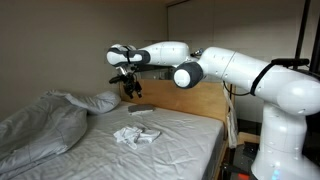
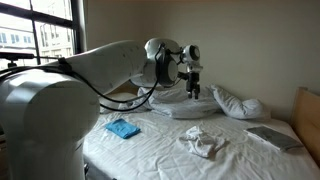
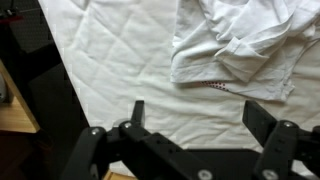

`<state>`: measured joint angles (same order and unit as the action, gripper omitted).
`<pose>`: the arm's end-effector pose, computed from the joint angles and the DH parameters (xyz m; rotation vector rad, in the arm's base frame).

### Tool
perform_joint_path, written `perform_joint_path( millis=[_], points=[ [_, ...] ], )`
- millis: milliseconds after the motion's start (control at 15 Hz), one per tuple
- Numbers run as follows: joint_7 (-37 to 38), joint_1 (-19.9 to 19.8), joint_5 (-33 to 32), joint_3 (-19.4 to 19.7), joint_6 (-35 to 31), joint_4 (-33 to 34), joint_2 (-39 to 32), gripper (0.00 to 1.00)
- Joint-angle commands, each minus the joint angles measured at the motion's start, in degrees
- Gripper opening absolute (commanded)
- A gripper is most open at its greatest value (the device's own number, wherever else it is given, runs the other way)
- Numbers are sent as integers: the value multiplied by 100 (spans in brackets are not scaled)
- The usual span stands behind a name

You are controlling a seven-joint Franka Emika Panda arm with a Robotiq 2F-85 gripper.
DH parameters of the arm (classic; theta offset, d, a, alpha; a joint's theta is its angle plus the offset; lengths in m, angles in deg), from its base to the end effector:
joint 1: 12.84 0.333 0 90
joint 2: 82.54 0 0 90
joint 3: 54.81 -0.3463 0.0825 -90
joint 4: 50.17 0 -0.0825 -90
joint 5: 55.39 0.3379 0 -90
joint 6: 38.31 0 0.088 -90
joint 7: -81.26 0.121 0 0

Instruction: Fold the white cloth

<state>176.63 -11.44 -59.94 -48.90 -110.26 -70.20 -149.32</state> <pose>0.7373 -0.0210 0.3582 1.8627 -2.1377 -0.0681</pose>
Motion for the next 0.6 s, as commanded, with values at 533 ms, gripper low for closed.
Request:
perform_joint_path(
  millis=[533],
  points=[
    [67, -168, 185, -112, 504, -3, -65, 100]
  ],
)
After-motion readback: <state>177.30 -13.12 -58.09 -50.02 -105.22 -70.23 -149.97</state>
